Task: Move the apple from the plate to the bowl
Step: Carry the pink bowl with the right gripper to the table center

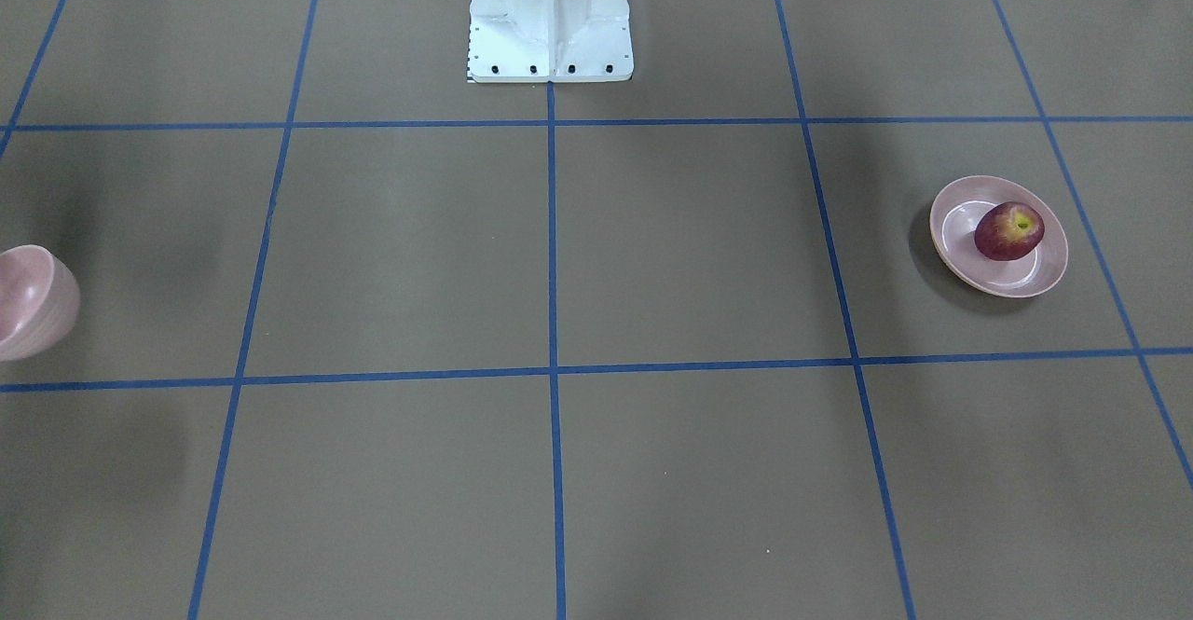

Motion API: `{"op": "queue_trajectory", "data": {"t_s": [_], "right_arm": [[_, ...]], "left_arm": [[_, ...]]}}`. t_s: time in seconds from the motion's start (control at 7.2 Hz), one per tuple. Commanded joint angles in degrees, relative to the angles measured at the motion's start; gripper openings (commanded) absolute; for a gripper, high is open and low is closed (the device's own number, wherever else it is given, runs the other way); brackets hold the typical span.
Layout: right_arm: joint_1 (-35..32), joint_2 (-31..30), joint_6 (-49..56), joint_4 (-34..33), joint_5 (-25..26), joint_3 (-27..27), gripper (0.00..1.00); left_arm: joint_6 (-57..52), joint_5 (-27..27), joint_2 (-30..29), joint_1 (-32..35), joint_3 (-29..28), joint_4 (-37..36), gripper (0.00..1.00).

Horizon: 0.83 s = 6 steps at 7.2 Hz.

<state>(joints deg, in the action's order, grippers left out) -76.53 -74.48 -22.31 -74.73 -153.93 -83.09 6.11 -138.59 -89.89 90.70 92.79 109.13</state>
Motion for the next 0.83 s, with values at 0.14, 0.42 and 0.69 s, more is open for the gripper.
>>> {"op": "queue_trajectory", "data": {"t_s": [0.14, 0.42, 0.69], "right_arm": [[17.6, 17.7, -30.1, -0.1, 13.6, -0.8, 0.00], [26.2, 27.2, -36.7, -7.0, 22.4, -0.5, 0.00], [33.0, 29.7, -39.7, -8.8, 27.3, 0.3, 0.00]], "left_arm": [[0.0, -0.1, 0.0, 0.0, -0.2, 0.0, 0.98], [0.0, -0.1, -0.1, 0.0, -0.9, 0.0, 0.98], [0.0, -0.1, -0.1, 0.0, -0.9, 0.0, 0.98]]}}
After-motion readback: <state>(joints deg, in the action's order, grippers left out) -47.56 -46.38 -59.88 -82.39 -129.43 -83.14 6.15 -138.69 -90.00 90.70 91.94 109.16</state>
